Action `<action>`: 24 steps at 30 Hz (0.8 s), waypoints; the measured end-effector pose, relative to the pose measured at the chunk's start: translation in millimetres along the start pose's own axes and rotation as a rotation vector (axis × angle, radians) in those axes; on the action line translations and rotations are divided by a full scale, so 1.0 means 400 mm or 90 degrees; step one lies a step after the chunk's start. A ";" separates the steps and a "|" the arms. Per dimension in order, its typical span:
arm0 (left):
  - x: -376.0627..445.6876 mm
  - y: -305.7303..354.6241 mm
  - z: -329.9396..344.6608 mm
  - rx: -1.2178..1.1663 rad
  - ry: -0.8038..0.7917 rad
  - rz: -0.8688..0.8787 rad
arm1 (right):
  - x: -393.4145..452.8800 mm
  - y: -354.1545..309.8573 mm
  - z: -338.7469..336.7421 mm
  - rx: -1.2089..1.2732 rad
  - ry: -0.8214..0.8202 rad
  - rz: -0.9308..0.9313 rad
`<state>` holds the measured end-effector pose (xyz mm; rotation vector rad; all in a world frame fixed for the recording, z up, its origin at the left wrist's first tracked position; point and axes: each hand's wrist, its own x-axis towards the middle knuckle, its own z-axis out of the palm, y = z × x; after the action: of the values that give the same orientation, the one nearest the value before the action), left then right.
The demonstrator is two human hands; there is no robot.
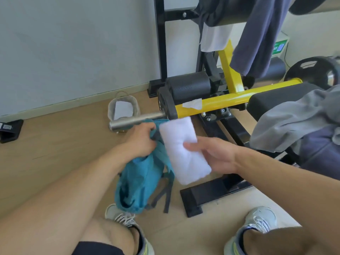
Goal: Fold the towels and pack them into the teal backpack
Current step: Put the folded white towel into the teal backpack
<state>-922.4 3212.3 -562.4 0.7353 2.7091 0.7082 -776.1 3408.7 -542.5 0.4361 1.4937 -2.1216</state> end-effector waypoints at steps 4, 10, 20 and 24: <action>0.010 0.008 0.041 0.131 -0.069 0.064 | 0.048 0.003 -0.021 0.156 0.085 0.027; 0.039 -0.018 0.109 0.068 -0.196 0.083 | 0.147 0.057 -0.029 0.210 0.125 0.023; 0.027 -0.028 0.146 -0.404 -0.399 -0.287 | 0.191 0.050 -0.066 -0.060 0.173 -0.050; 0.025 -0.017 0.163 -0.449 -0.386 -0.331 | 0.154 0.041 -0.100 -0.115 0.064 -0.073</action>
<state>-910.9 3237.9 -622.6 0.0375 1.7877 1.0018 -818.4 3428.2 -601.6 0.4049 1.7902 -2.0524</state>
